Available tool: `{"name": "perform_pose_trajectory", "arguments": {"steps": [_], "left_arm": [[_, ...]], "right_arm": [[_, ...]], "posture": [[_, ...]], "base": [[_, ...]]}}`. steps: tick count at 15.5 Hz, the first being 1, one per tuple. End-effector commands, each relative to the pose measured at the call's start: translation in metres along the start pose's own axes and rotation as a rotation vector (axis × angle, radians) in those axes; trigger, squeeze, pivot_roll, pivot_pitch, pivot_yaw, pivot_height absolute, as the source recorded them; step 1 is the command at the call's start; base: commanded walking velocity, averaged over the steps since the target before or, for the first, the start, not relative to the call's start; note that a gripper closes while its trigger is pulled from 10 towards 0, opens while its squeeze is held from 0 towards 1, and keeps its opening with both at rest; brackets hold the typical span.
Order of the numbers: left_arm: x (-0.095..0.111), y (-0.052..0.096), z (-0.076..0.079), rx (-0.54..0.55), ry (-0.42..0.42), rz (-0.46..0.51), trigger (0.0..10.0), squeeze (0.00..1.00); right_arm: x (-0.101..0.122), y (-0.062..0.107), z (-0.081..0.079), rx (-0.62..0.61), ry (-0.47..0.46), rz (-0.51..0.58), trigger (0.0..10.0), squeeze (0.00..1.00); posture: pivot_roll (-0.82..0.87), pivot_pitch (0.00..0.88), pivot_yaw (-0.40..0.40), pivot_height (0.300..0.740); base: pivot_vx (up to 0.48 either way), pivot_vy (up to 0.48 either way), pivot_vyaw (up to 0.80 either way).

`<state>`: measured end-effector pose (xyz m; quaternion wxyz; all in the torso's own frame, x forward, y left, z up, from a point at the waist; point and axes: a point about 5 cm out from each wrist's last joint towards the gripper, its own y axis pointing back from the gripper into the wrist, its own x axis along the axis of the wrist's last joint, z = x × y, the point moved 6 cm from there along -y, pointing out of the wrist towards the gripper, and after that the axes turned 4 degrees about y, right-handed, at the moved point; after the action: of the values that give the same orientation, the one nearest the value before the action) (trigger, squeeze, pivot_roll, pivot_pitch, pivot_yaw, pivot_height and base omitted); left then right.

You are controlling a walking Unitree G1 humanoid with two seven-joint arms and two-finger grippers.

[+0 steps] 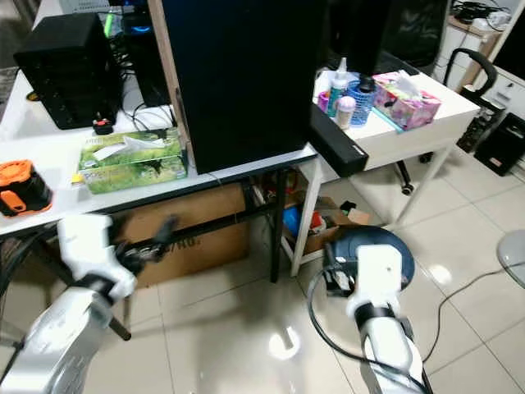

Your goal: Picking trash to rubbish bin

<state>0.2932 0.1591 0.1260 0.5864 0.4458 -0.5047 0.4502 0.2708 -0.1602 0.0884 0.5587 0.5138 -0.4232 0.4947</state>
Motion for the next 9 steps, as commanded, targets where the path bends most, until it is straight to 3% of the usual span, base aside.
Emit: {"name": "perform_pose_trajectory", "arguments": {"steps": [1, 4, 5, 6, 7, 8, 9], "left_arm": [[-0.007, -0.002, 0.001, -0.004, -0.046, -0.029, 10.0, 0.0], [-0.027, -0.005, -0.008, 0.067, -0.093, -0.105, 10.0, 0.0], [-0.045, -0.008, -0.003, 0.041, -0.109, -0.147, 10.0, 0.0], [-0.065, -0.009, -0.001, 0.013, -0.153, -0.2, 10.0, 0.0], [-0.069, -0.009, -0.003, 0.028, -0.128, -0.21, 10.0, 0.0], [-0.06, -0.012, -0.001, 0.025, -0.112, -0.181, 10.0, 0.0], [-0.058, -0.013, -0.006, 0.038, -0.152, -0.175, 10.0, 0.0]], "right_arm": [[-0.008, 0.0, 0.0, 0.008, -0.03, -0.038, 10.0, 0.0], [-0.022, 0.0, 0.008, -0.059, -0.018, -0.08, 10.0, 0.0], [-0.032, -0.005, 0.012, -0.072, 0.067, -0.095, 10.0, 0.0], [-0.047, -0.007, 0.016, -0.09, 0.089, -0.117, 10.0, 0.0], [-0.058, -0.008, 0.018, -0.093, 0.042, -0.156, 10.0, 0.0], [-0.053, -0.011, 0.01, -0.031, -0.009, -0.147, 10.0, 0.0], [-0.055, -0.012, 0.007, -0.027, 0.002, -0.155, 10.0, 0.0]], "posture": [[-0.11, 0.0, -0.005, 0.74], [-0.1, 0.0, 0.009, 0.74], [-0.08, 0.0, -0.009, 0.74], [-0.08, 0.0, -0.013, 0.74], [-0.09, 0.0, -0.004, 0.74], [-0.08, 0.0, -0.01, 0.74], [-0.08, 0.0, -0.008, 0.74]], "base": [[0.0, 0.0, 0.0], [0.0, 0.0, 0.0], [0.0, 0.0, 0.0], [0.0, 0.0, 0.0], [0.0, 0.0, 0.0], [0.0, 0.0, 0.0], [0.0, 0.0, 0.0]]}}
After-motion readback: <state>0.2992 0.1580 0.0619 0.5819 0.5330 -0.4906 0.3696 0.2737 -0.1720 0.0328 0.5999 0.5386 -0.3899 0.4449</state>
